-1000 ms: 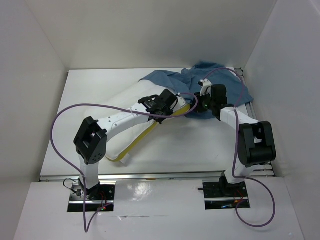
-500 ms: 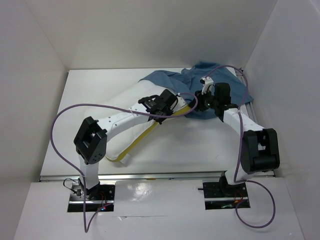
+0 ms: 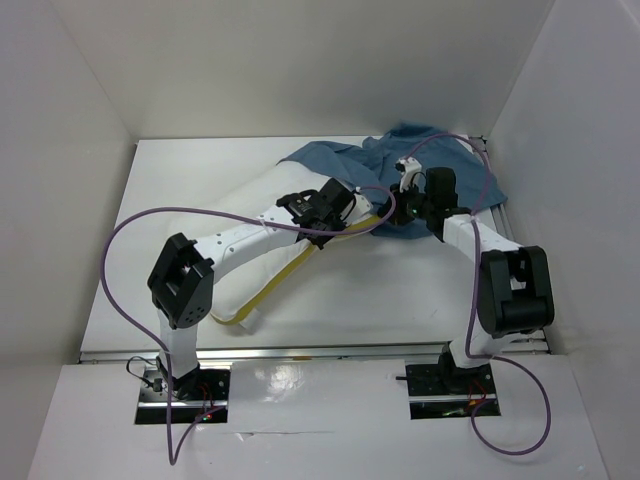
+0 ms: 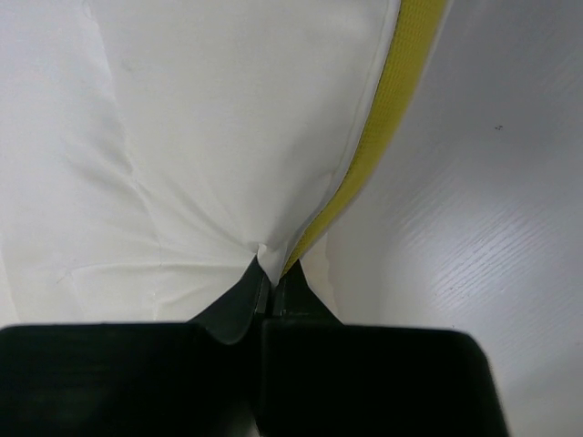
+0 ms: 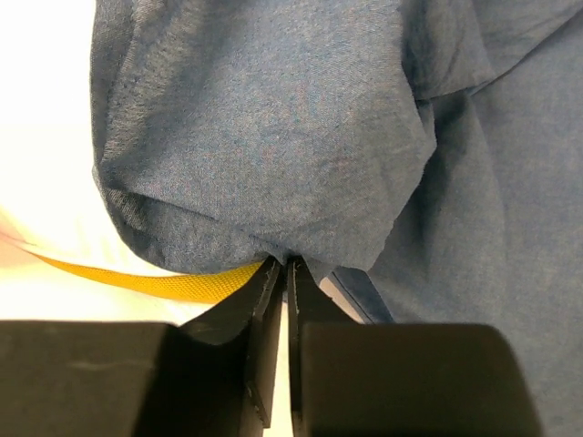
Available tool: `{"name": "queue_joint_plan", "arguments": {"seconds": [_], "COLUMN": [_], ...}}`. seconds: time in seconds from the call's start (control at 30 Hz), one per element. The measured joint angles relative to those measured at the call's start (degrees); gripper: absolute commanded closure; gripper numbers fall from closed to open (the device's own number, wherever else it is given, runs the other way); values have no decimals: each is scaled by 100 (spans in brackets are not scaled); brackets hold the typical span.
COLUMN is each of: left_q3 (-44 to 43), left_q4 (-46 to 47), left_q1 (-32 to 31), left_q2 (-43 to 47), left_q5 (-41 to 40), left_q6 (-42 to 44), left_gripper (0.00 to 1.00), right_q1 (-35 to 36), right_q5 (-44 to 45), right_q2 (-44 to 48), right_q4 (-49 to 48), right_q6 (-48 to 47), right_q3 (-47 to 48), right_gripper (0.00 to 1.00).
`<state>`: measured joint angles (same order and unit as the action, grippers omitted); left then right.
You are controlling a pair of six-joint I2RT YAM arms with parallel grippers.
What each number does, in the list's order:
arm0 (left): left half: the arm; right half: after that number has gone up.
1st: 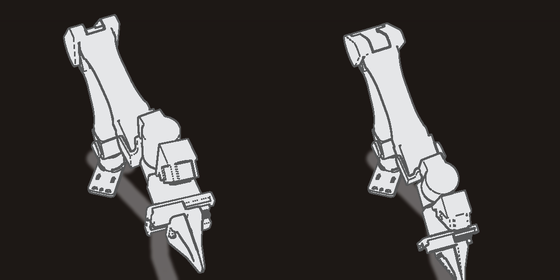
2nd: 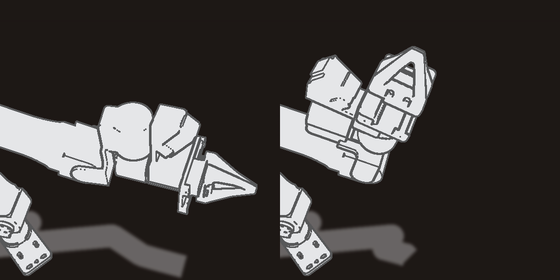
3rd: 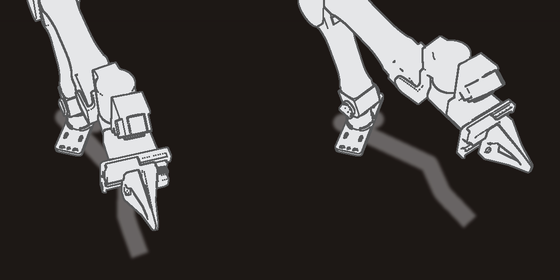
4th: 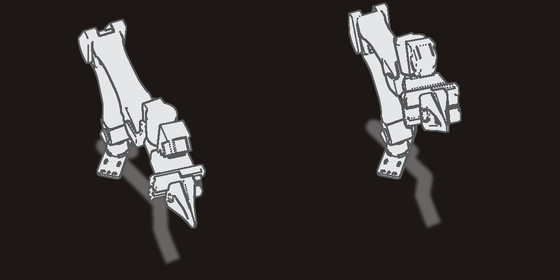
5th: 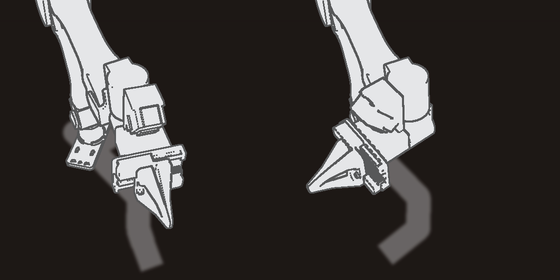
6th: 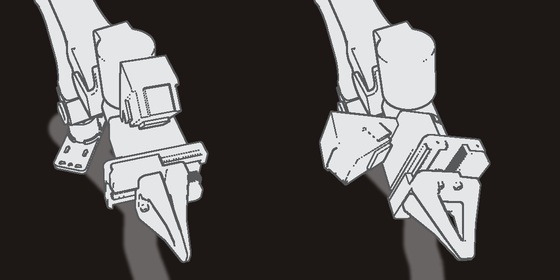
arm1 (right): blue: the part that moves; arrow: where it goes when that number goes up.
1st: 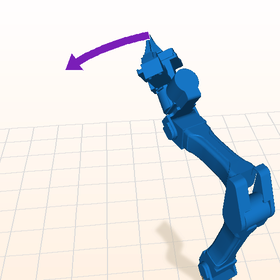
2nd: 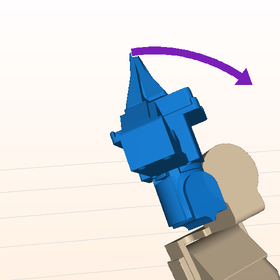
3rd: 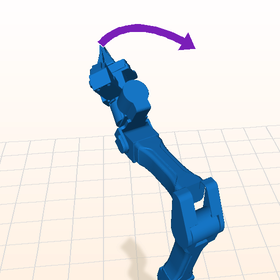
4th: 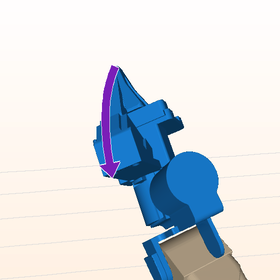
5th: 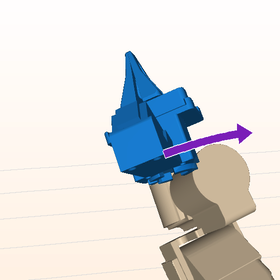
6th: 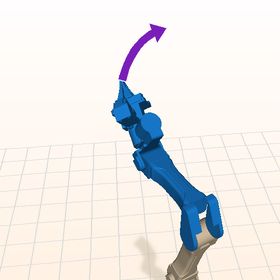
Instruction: Put the pillow into the pillowcase
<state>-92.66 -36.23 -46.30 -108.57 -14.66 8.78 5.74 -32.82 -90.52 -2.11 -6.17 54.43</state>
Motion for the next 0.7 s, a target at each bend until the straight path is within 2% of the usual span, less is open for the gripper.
{"name": "queue_joint_plan", "arguments": {"seconds": [0.2, 0.47, 0.7], "left_q3": [-2, -317, -1165], "left_q4": [-22, -350, -688], "left_q1": [2, 195, 837], "left_q2": [0, -101, -417], "left_q5": [-7, 76, 391], "left_q6": [-7, -345, -632], "left_gripper": [100, 100, 100], "right_q1": [0, 9, 107], "right_q5": [-203, -516, -688], "right_q2": [-72, 638, 1464], "right_q4": [192, 944, 1803], "right_q6": [-31, -57, -232], "right_q3": [190, 345, 474], "right_gripper": [100, 100, 100]}}
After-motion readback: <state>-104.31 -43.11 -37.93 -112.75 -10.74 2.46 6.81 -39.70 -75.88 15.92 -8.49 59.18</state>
